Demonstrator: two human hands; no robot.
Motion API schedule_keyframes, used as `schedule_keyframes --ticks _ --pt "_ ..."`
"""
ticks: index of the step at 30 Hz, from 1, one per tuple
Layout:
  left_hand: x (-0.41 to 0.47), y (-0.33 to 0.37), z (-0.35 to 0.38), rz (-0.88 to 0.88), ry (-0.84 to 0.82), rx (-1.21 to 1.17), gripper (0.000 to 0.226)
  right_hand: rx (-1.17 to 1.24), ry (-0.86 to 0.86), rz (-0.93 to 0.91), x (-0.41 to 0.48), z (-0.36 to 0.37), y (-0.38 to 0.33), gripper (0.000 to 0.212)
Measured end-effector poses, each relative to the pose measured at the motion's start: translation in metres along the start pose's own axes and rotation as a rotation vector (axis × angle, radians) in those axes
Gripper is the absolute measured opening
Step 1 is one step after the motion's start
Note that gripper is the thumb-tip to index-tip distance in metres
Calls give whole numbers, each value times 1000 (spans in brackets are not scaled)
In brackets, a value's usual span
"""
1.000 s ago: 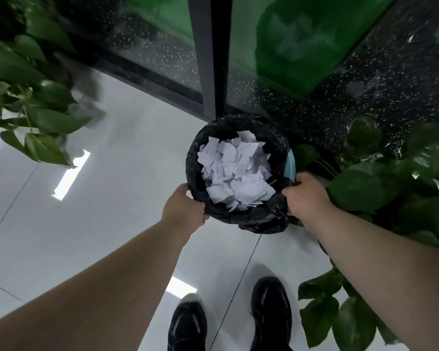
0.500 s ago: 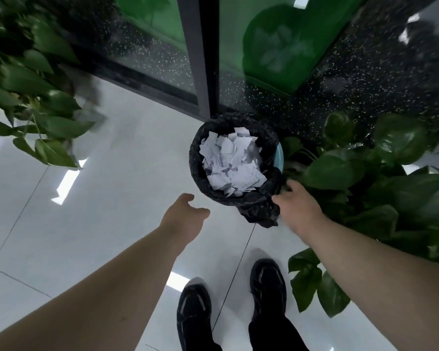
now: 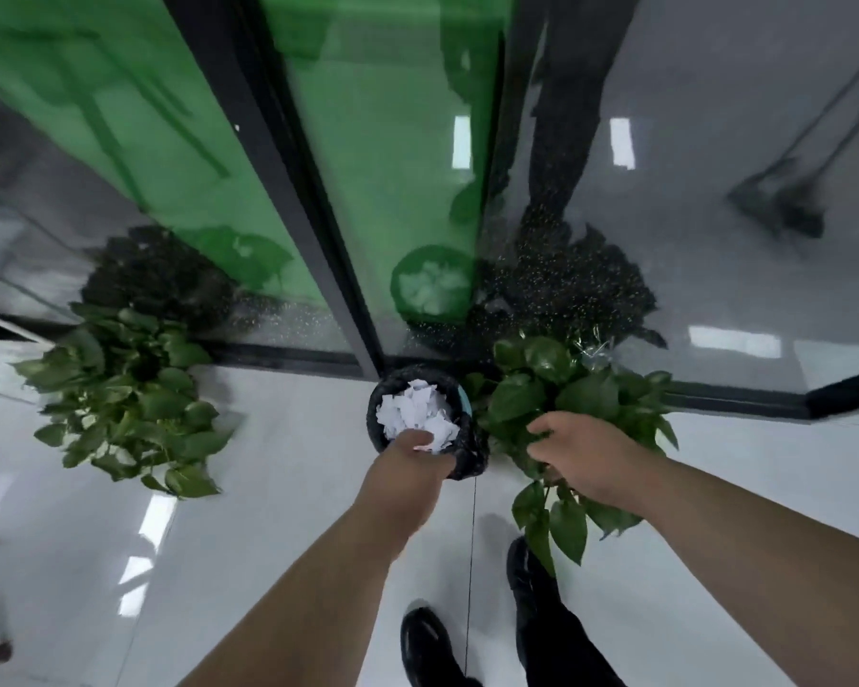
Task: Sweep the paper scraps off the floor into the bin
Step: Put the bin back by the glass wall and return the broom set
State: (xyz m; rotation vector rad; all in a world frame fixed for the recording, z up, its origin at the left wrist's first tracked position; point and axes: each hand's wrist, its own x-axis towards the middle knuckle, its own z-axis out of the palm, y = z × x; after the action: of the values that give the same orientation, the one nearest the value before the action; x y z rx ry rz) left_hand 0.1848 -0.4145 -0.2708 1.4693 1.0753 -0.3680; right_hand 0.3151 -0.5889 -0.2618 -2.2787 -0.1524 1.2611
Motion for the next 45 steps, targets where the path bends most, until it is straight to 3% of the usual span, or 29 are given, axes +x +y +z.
schedule_keyframes --ticks 4,8,15,25,29,37,41,45 --pt "-65 52 31 157 -138 127 27 158 136 -12 -78 -37 11 34" --pt "-123 76 75 231 -249 322 46 274 288 39 -157 -71 55 27" --pt "-232 107 208 388 -403 567 29 670 484 115 -296 -126 185 15" --pt "-397 43 456 450 -734 718 33 842 680 303 -493 -147 432 13" --pt "-454 20 534 459 -817 786 33 858 766 389 -555 -142 518 23" --pt "-508 -13 644 457 -970 935 13 1028 943 543 -607 -129 632 15" --pt "-498 -18 691 448 -1005 1007 20 1075 1056 630 -606 -139 670 22" --pt "-488 -14 748 476 -1056 1094 25 960 1137 774 -610 -175 698 39"
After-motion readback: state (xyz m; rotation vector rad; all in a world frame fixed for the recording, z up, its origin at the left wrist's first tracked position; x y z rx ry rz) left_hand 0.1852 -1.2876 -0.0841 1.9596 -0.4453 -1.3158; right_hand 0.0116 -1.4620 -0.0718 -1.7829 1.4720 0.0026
